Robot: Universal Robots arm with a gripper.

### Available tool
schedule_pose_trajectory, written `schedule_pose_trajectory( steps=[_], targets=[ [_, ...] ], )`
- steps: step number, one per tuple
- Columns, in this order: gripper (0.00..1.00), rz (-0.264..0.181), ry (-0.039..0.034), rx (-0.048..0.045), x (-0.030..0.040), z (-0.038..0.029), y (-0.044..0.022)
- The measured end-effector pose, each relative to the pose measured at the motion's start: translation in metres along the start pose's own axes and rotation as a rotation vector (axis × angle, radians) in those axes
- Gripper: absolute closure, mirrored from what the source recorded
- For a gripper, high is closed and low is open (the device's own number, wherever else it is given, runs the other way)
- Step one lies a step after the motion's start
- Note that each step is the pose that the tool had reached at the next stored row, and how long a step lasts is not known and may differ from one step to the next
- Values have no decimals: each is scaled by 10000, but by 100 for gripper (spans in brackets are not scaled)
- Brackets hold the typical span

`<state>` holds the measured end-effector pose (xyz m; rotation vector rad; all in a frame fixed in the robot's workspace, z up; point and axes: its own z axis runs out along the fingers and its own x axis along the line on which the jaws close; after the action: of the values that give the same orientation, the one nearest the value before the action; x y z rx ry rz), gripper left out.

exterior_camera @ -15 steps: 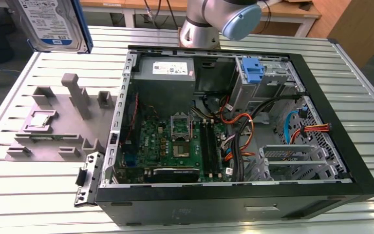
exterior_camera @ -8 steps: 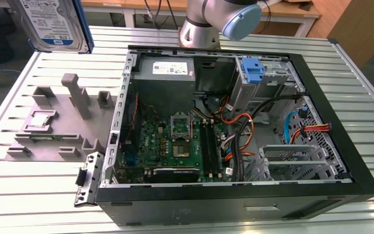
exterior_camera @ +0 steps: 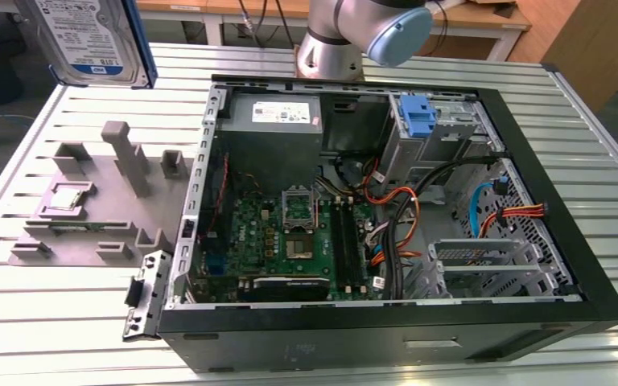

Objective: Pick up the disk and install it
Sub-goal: 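Pick up the disk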

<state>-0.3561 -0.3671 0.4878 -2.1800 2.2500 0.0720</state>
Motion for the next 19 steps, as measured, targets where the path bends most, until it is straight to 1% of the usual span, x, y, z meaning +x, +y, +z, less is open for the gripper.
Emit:
schedule_pose_trajectory(
  steps=[3, 5, 11, 19],
  targets=[
    [63, 0, 1, -1, 45, -2, -5],
    [63, 0, 0, 0, 58, -3, -8],
    [63, 0, 0, 0, 59, -3, -35],
    [63, 0, 0, 0, 59, -3, -39]
  ],
)
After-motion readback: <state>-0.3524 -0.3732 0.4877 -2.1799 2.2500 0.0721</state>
